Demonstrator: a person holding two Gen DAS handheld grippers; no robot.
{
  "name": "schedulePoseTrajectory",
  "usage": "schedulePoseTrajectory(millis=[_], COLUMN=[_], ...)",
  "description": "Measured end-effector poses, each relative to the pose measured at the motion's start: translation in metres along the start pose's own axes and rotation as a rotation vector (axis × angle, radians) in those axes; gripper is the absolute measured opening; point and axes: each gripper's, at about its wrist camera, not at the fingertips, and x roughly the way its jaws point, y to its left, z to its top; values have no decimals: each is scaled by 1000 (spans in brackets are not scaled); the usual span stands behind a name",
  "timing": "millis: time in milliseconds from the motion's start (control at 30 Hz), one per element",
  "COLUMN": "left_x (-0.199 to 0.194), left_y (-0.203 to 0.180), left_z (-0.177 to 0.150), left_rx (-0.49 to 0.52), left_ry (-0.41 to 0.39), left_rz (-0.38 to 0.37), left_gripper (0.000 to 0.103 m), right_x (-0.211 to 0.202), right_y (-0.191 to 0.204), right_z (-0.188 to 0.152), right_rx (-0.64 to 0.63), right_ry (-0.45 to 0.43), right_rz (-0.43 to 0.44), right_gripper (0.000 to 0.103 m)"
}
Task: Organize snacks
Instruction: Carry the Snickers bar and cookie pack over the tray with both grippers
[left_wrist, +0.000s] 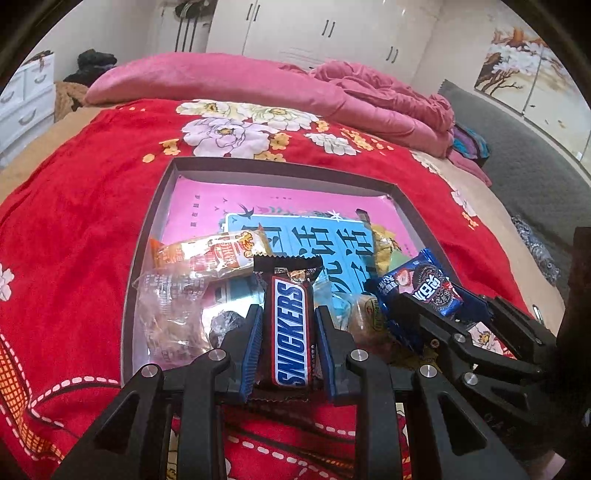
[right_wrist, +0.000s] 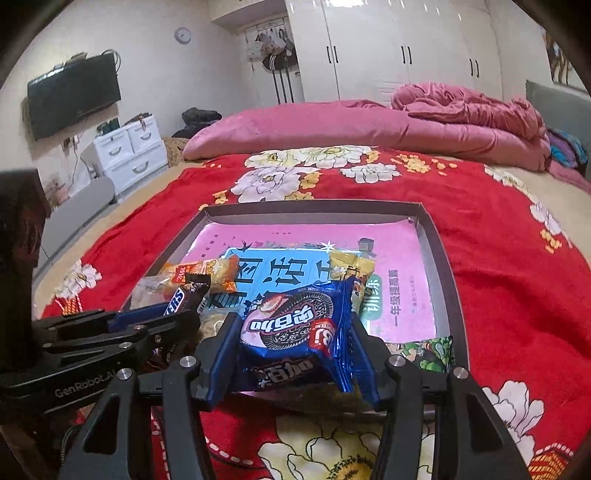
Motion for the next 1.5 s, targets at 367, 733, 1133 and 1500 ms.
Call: schedulePoseTrajectory(millis=[367, 733, 1133, 1500], left_x=[-1, -2, -2, -9], left_y=[0, -1, 1, -2], left_z=[0, -1, -1, 1], left_rx=[2, 3, -6, -2], left_ry=[0, 1, 2, -20], left_rz=[-2, -13, -18, -37], left_gripper=[29, 29, 32, 51], right_x=[-2, -16, -11, -8], right_y=[-1, -4, -7, -12], right_z=[0, -9, -10, -9], right_rx=[-14, -85, -81, -45], right_ry=[5, 11, 23, 23], right_rz=[-10, -40, -72, -72], right_gripper=[59, 60, 66, 71])
